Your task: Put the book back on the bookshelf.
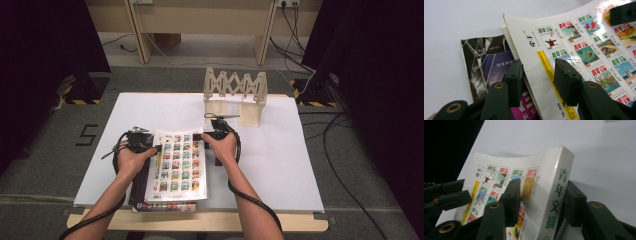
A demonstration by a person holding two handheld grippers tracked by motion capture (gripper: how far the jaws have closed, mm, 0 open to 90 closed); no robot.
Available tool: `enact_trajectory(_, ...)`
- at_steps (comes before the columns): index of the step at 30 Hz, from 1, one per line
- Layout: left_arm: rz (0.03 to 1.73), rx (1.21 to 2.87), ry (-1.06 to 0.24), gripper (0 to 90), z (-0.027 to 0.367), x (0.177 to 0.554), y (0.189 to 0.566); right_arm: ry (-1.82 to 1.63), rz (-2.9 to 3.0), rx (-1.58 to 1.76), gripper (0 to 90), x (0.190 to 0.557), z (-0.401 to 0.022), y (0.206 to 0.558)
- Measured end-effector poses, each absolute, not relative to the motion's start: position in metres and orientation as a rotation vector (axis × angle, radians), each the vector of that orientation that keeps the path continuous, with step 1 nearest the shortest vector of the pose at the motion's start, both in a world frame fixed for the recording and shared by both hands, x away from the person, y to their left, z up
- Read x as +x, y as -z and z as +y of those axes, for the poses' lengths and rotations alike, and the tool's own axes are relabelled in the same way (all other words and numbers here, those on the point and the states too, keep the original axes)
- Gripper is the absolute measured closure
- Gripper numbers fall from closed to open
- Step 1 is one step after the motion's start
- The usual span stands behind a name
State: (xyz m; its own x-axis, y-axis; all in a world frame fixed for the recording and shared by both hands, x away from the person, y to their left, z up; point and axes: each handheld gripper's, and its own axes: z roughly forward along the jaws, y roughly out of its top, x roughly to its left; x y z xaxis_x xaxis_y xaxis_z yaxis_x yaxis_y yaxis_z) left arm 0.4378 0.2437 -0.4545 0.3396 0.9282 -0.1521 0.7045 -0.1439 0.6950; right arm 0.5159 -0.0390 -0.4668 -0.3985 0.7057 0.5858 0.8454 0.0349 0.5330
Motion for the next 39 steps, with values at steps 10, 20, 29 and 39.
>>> enact_trajectory(10,1.416,1.929,-0.455,61.6,0.241,0.439,0.453,1.272,-2.185,-1.591,66.4,0.513,-0.031,0.444)
enact_trajectory(20,1.394,1.872,-0.414,62.4,0.24,0.435,0.453,1.339,-2.142,-1.612,70.8,0.5,-0.037,0.427)
enact_trajectory(29,1.354,1.784,-0.417,58.2,0.242,0.419,0.443,1.465,-2.132,-1.672,73.2,0.479,-0.057,0.402)
enact_trajectory(39,1.357,1.767,-0.417,56.9,0.249,0.405,0.447,1.586,-2.172,-1.725,74.0,0.464,-0.077,0.376)
